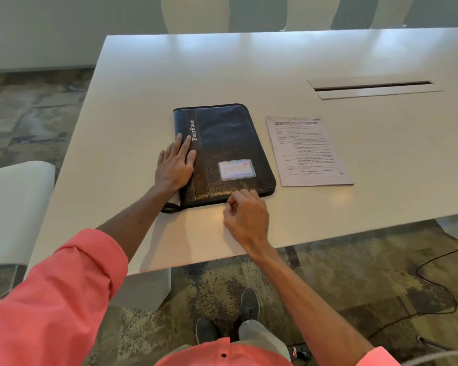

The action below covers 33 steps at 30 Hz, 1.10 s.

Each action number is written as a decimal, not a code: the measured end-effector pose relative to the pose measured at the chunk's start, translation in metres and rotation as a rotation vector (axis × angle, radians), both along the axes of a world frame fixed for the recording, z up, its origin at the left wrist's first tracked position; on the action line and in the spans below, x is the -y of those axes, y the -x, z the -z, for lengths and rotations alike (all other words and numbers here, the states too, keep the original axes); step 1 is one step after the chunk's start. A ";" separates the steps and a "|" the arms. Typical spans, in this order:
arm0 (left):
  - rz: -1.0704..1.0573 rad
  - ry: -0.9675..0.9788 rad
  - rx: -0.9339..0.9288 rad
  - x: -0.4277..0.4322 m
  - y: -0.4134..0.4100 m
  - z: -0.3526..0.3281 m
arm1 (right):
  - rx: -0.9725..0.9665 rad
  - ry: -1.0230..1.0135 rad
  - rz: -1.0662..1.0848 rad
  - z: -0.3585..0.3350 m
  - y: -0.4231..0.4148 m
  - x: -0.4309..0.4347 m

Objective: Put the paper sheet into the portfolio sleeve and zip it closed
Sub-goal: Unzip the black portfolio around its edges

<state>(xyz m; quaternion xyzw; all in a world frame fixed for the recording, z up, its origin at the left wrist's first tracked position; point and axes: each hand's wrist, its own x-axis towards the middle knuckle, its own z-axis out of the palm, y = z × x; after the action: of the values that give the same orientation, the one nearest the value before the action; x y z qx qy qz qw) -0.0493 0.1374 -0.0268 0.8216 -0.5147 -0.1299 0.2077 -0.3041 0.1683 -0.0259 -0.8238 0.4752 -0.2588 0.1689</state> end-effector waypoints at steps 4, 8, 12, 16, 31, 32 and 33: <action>-0.012 0.003 0.001 0.001 0.000 0.001 | -0.002 0.014 -0.082 0.000 -0.027 -0.018; -0.013 0.008 -0.004 0.002 -0.003 0.003 | 0.012 0.033 -0.106 0.002 -0.049 -0.035; -0.013 0.012 0.003 0.002 -0.004 0.006 | 0.031 0.031 -0.097 0.004 -0.061 -0.043; -0.011 0.018 0.009 0.001 -0.004 0.006 | 0.035 0.028 -0.076 0.005 -0.063 -0.044; -0.011 0.017 -0.029 0.003 -0.006 0.004 | 0.015 0.034 -0.056 0.000 -0.078 -0.054; -0.009 0.022 -0.043 0.003 -0.007 0.004 | 0.015 0.033 -0.058 0.000 -0.080 -0.057; -0.006 0.027 -0.049 0.002 -0.008 0.004 | 0.015 0.031 -0.064 0.002 -0.080 -0.059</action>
<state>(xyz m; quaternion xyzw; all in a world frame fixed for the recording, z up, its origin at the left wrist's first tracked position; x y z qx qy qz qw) -0.0412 0.1354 -0.0305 0.8170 -0.5085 -0.1424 0.2316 -0.2244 0.2276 -0.0282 -0.8392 0.4433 -0.2668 0.1675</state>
